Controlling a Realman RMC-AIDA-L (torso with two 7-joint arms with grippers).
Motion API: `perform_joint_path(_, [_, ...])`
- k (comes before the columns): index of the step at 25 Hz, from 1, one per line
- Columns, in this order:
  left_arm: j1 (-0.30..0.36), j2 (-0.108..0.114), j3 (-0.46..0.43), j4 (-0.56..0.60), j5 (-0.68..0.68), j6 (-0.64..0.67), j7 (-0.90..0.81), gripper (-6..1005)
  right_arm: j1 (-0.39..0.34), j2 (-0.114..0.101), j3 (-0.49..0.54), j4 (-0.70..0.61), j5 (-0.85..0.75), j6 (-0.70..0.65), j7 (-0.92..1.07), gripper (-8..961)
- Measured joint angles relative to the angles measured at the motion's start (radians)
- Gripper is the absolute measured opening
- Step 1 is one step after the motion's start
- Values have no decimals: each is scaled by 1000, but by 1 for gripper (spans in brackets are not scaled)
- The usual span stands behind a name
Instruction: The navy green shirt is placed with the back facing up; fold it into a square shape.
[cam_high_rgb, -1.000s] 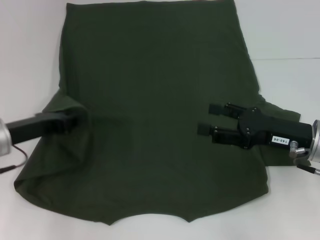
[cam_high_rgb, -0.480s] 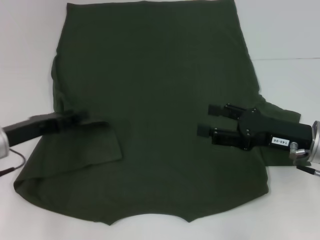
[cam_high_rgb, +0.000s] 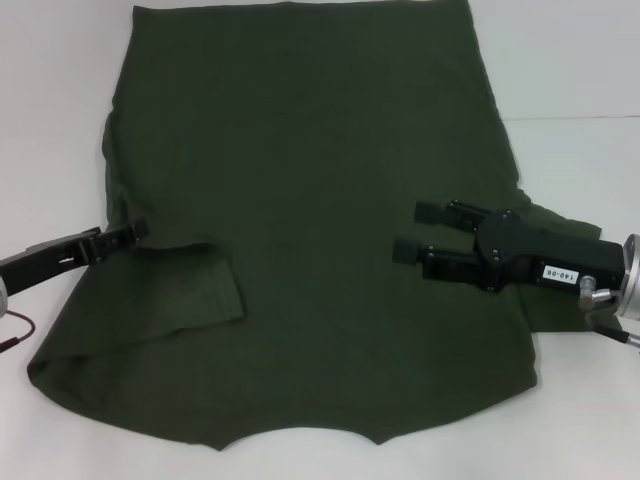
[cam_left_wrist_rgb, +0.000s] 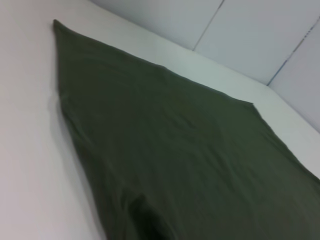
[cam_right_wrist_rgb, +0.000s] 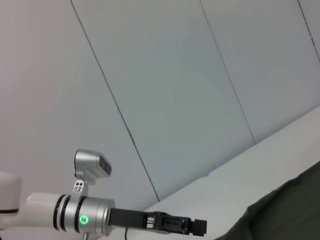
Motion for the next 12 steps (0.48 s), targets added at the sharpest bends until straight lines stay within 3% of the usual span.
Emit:
perform_joint_path(2, [-3, 0, 1, -13, 0, -16, 1, 838, 1, 0, 0, -2, 1, 0, 6, 912])
perform_joint_path(12, [-30, 0, 5, -56, -1, -22, 5, 834, 1, 0, 0, -5, 1, -1, 8, 912])
